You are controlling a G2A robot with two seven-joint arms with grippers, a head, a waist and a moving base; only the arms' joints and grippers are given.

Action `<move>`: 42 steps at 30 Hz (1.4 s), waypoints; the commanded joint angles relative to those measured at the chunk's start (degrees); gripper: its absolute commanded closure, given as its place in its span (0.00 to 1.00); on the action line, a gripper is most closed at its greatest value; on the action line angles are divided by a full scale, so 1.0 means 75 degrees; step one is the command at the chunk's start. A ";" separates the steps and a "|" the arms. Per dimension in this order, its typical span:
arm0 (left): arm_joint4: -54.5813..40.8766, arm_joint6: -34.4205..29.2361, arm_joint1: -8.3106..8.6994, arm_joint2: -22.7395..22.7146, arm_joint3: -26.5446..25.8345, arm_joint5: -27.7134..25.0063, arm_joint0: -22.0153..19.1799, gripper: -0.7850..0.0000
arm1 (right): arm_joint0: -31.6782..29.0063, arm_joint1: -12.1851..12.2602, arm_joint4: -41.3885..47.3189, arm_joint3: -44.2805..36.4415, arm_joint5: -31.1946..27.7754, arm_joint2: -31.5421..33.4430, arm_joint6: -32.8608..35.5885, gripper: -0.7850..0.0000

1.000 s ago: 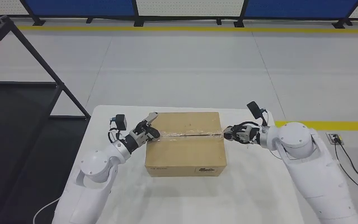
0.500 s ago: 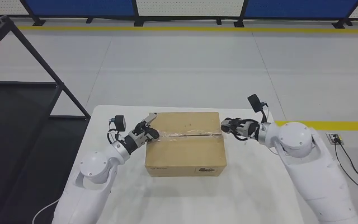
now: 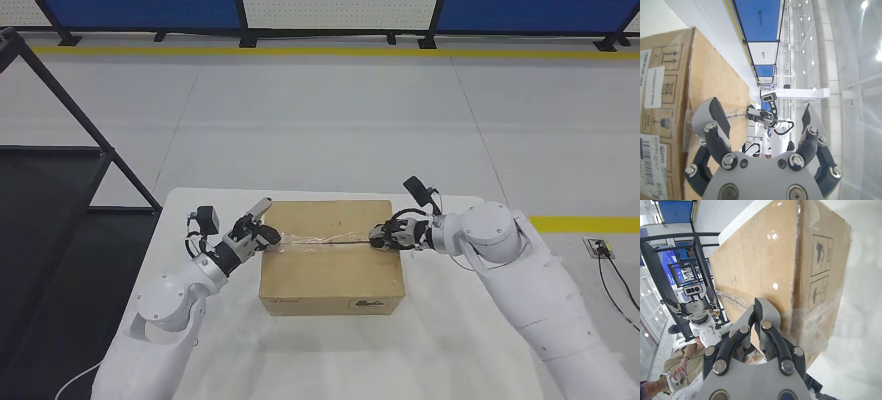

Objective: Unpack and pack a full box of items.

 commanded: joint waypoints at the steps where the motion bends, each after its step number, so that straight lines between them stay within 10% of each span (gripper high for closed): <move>1: -0.0068 0.0054 0.0003 -0.0068 -0.0027 -0.0038 0.0032 0.00 | 0.0167 -0.0090 0.0086 0.0229 -0.0091 -0.0191 0.0006 1.00; 32: -0.1055 0.0211 0.0187 -0.1640 0.0022 -0.0267 0.0682 0.00 | 0.2107 -0.2297 0.0998 0.2868 -0.1665 -0.3047 -0.0261 1.00; 42: -0.1012 0.0092 0.0193 -0.1479 0.0021 -0.0204 0.0592 0.00 | 0.2336 -0.2451 0.0951 0.3672 -0.1951 -0.2902 -0.0036 1.00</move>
